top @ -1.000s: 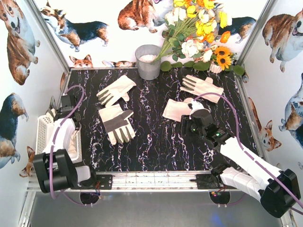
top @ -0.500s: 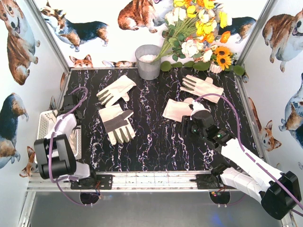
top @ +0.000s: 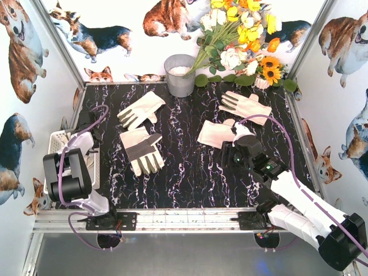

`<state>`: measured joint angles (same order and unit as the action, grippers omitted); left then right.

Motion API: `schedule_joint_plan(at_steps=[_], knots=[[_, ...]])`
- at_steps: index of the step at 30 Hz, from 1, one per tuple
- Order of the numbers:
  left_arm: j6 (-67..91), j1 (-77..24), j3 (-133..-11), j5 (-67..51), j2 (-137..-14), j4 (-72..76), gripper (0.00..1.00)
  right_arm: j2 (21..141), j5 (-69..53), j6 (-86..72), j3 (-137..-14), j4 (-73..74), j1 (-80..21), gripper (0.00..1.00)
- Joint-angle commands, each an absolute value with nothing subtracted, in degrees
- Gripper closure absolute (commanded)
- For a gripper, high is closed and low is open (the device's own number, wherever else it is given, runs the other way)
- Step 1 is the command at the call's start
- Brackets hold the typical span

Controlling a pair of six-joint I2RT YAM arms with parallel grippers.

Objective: Put the gloves into the storage basket
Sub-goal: Place the glove in the bin.

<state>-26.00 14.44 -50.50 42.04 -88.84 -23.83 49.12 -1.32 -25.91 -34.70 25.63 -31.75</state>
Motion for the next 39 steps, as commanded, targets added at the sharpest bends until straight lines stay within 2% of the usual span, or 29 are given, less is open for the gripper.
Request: schedule_joint_plan(at_steps=[1,5,6,8,12,13,22,28,34,39], knots=[[-26.3,15.5,-52.9,47.7,-92.0,-20.6,1.0,49.1,-2.3,-26.2,-34.9,23.5,-31.5,0.49],[-25.5,15.5,-55.1,50.7,-93.4,-20.6,0.98,49.1,-1.1,-25.0,-35.4,24.5,-31.5,0.49],[-25.6,15.5,-55.2,51.5,-93.4,-20.4,0.78,49.2,-1.0,-24.8,-35.5,24.7,-31.5,0.49],[-25.5,15.5,-55.1,52.5,-93.1,-19.9,0.62,49.5,-1.1,-24.5,-35.7,24.8,-31.5,0.49],[-25.2,15.5,-53.4,52.7,-91.0,-18.0,0.39,49.7,-1.6,-24.3,-36.1,24.9,-31.5,0.49],[-25.1,15.5,-53.0,52.7,-90.3,-17.6,0.36,49.7,-1.6,-24.4,-36.2,24.9,-31.5,0.49],[-19.5,15.5,-52.7,48.6,-80.2,-18.8,0.23,48.5,-1.3,-24.5,-36.9,26.4,-31.5,0.49],[-12.3,15.4,-54.7,43.0,-71.7,-24.0,0.19,43.8,0.5,-24.3,-36.5,27.4,-31.4,0.47],[-7.9,14.9,-55.1,26.8,-61.7,-26.9,0.12,41.4,1.6,-23.5,-36.4,29.2,-31.4,0.43],[-6.6,11.5,-54.6,18.6,-58.6,-30.0,0.08,41.9,-0.2,-25.8,-36.1,28.7,-31.4,0.42]])
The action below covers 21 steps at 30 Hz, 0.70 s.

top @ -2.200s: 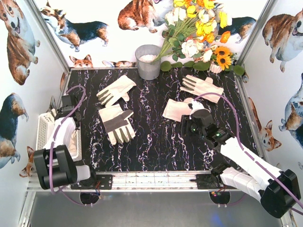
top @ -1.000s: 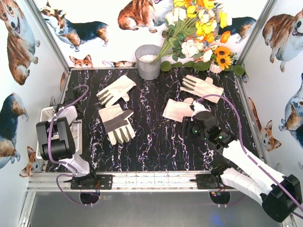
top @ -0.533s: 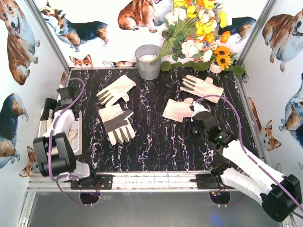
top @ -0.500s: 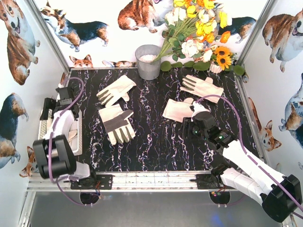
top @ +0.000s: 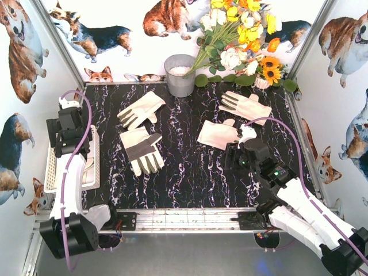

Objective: Put the gloves into the storage basket
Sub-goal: Place the glove in the bin, then pick up the glove from the center of the board.

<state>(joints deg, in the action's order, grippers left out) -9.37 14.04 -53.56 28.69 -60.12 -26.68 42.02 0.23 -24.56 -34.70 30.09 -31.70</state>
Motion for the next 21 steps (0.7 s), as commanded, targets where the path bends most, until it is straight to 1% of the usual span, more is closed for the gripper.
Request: schedule_joint_plan(at_steps=[1,5,9,16,21], knots=[[-6.9,9.6,-54.2,16.9,-58.1,-30.2,0.08,41.9,-0.9,-26.6,-36.0,28.2,-31.4,0.42],[-11.4,-1.5,-52.9,14.3,-57.8,-31.7,0.08,42.4,-3.7,-29.6,-35.5,26.3,-31.4,0.42],[-15.2,-10.4,-51.4,15.7,-59.8,-32.4,0.08,43.1,-5.4,-31.3,-35.2,25.7,-31.4,0.42],[-14.3,-17.4,-52.5,7.6,-65.2,-29.9,0.09,44.3,-5.7,-31.6,-35.9,27.6,-31.4,0.41],[-15.8,-19.4,-54.2,0.3,-71.3,-26.0,0.08,44.6,-4.7,-31.6,-35.6,27.5,-31.4,0.41]])
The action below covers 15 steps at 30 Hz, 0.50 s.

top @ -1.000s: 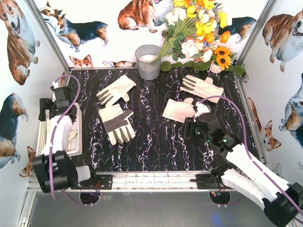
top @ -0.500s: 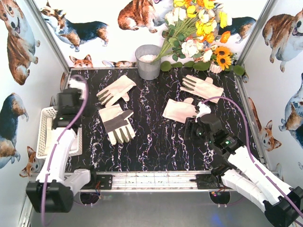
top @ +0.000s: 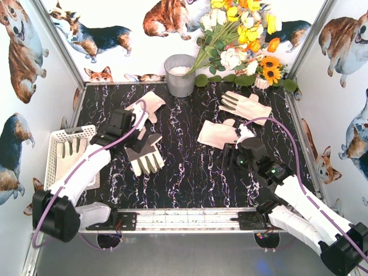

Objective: Put the gloves into the storage basket
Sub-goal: Pick up the glove from the center of the board.

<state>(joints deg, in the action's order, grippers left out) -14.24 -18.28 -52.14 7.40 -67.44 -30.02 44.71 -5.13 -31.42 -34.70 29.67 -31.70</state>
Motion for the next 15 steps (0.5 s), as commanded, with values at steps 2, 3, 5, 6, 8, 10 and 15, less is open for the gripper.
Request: schedule_joint_plan(at_steps=[2,3,5,6,8,10,15], knots=[[-16.1,-19.7,-55.6,-0.8,-74.7,-24.7,0.08,45.1,-4.4,-31.6,-35.6,27.1,-31.4,0.41],[-16.0,-19.7,-56.2,-0.8,-76.4,-23.6,0.08,45.4,-4.5,-31.7,-35.7,27.1,-31.4,0.41],[-15.0,-19.8,-57.5,1.2,-80.3,-21.0,0.09,46.1,-4.7,-31.6,-36.0,26.9,-31.4,0.41],[-14.3,-19.7,-58.4,2.8,-82.1,-19.9,0.09,46.2,-4.8,-31.6,-36.1,26.9,-31.4,0.41],[-13.3,-19.6,-60.0,5.9,-85.3,-17.4,0.09,46.3,-4.9,-31.3,-36.1,27.2,-31.4,0.41],[-12.8,-19.5,-62.3,8.5,-88.6,-15.4,0.09,46.1,-4.7,-31.0,-36.1,27.9,-31.4,0.41],[-12.5,-18.6,-70.3,9.3,-98.9,-17.0,0.13,45.1,-3.6,-30.6,-35.5,29.1,-31.4,0.41]])
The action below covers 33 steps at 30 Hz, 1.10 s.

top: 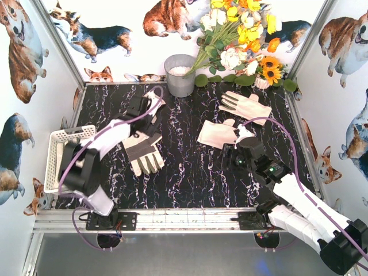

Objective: Put the gloves into the storage basket
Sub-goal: Pick up the glove from the center of the board.

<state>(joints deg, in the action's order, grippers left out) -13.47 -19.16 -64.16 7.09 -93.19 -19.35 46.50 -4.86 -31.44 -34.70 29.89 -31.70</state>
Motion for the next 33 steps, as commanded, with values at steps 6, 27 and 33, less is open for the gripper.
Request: schedule_joint_plan(at_steps=[6,27,33], knots=[[-13.0,-16.8,-78.7,11.4,-109.2,-19.2,0.29,45.5,-3.1,-30.4,-35.6,29.5,-31.3,0.41],[-15.2,-12.4,-89.0,10.1,-123.1,-21.1,0.88,49.8,-3.6,-30.8,-38.8,31.2,-31.3,0.41],[-14.2,-12.5,-84.6,7.9,-116.7,-19.9,1.0,49.1,-2.9,-30.1,-38.3,30.0,-31.3,0.41]])
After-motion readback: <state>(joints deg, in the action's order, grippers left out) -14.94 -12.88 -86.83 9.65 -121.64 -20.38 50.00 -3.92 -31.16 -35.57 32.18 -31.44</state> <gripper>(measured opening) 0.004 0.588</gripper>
